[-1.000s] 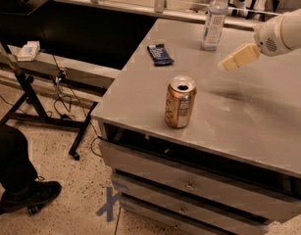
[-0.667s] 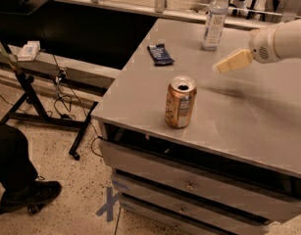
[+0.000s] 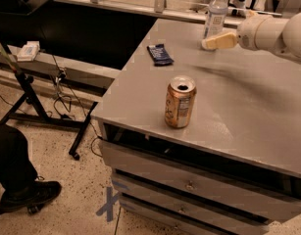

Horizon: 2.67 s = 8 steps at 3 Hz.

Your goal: Move blue plastic bottle near orange can

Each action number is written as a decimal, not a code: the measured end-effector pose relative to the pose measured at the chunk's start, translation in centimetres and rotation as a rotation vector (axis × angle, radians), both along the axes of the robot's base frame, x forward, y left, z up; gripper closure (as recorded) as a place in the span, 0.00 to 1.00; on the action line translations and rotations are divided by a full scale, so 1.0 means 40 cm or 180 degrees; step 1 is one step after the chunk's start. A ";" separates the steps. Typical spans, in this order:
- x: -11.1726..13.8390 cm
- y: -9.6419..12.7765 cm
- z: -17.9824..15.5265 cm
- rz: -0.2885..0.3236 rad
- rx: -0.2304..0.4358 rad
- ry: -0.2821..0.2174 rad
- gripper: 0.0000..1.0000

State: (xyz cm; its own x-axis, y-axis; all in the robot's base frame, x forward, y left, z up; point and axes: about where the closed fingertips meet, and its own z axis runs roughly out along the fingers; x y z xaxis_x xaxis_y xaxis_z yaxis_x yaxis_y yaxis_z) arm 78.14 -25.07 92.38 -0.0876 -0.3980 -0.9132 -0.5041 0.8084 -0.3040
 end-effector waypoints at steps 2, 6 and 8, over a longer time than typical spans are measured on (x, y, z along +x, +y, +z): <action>0.158 0.001 0.059 -0.0161 0.0466 -0.0251 0.00; 0.110 0.040 0.031 0.0098 0.1087 0.0220 0.85; -0.009 0.089 0.017 0.0556 0.1378 0.0479 1.00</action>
Offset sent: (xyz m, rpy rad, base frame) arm 0.0937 -0.0119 0.0289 0.2783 -0.0373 -0.0867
